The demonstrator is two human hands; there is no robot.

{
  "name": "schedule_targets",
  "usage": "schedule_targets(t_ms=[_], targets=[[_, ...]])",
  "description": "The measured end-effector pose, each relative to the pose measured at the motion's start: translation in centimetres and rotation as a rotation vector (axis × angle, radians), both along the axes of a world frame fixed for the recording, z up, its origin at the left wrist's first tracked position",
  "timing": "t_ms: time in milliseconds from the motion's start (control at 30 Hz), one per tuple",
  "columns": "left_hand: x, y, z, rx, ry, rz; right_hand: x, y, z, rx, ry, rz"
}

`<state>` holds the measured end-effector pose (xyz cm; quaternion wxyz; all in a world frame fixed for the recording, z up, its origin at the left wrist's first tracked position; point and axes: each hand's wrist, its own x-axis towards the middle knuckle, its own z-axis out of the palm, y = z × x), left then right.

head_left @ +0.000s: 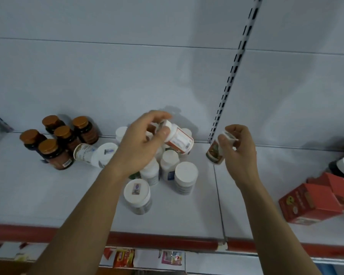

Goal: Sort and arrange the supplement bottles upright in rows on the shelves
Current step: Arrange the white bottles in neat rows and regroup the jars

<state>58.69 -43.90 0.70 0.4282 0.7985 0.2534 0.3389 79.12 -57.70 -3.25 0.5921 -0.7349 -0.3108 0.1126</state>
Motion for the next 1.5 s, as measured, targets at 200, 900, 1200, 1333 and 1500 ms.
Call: schedule_targets(t_ms=[200,900,1200,1333,1500], targets=[[-5.6,0.7,0.7,-0.125,-0.329,0.304,-4.1,3.3,5.0,0.22,-0.023,0.045],[-55.0,5.4,1.0,-0.405,-0.875,1.146,-50.6,25.1,3.0,0.172,0.203,0.768],[-70.1,11.6,0.0,-0.401,-0.771,1.184,-63.5,33.9,2.3,0.158,0.183,0.754],[-73.6,16.5,-1.4,-0.383,-0.728,1.192,-67.5,38.9,1.4,0.158,0.12,0.763],[-76.9,23.7,-2.0,-0.353,-0.584,1.138,-72.5,46.0,1.7,0.089,-0.002,0.828]])
